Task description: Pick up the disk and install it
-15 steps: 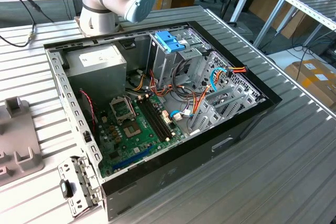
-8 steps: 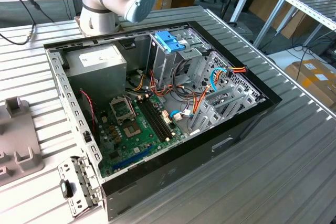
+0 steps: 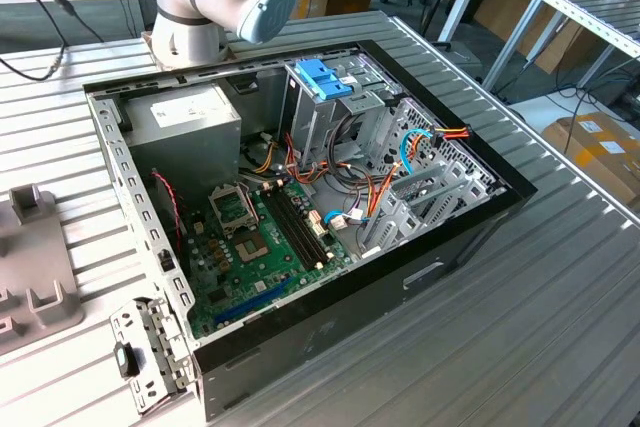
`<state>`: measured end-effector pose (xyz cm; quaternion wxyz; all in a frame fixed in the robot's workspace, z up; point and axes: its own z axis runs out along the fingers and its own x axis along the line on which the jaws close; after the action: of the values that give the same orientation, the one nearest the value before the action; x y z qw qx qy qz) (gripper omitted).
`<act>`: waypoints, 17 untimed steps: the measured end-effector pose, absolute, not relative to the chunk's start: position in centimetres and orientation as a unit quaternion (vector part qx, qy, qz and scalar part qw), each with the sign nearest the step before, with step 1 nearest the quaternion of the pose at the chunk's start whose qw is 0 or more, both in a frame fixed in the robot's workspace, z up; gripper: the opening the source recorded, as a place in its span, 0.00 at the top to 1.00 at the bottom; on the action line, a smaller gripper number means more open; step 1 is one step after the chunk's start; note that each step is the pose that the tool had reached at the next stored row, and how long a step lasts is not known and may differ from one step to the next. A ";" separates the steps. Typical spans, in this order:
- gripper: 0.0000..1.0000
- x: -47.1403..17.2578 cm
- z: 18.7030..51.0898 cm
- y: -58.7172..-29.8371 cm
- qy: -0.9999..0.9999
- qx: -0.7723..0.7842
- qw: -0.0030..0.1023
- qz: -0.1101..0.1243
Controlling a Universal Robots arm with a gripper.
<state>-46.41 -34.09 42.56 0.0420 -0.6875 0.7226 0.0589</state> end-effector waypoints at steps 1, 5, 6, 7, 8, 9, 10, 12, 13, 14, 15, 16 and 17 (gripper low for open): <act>0.63 -46.4 42.8 -34.1 0.723 -0.687 0.042 0.059; 0.63 -46.3 43.9 -34.1 0.722 -0.687 0.044 0.061; 0.63 -46.3 44.1 -34.1 0.722 -0.687 0.044 0.061; 0.63 -46.3 44.2 -34.1 0.722 -0.687 0.044 0.061; 0.63 -46.3 44.4 -34.1 0.722 -0.687 0.044 0.061; 0.63 -46.3 44.5 -34.1 0.722 -0.687 0.044 0.061; 0.63 -46.3 44.6 -34.1 0.722 -0.687 0.045 0.062; 0.63 -46.2 44.9 -34.1 0.722 -0.687 0.045 0.062; 0.63 -46.2 45.2 -34.1 0.722 -0.687 0.046 0.063; 0.63 -46.2 45.4 -34.1 0.722 -0.687 0.046 0.063; 0.63 -46.2 45.5 -34.1 0.722 -0.687 0.046 0.063; 0.63 -46.2 45.6 -34.1 0.722 -0.687 0.046 0.063; 0.63 -46.2 45.7 -34.1 0.722 -0.687 0.046 0.063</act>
<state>-46.19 -34.10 45.75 0.0463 -0.6872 0.7222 0.0633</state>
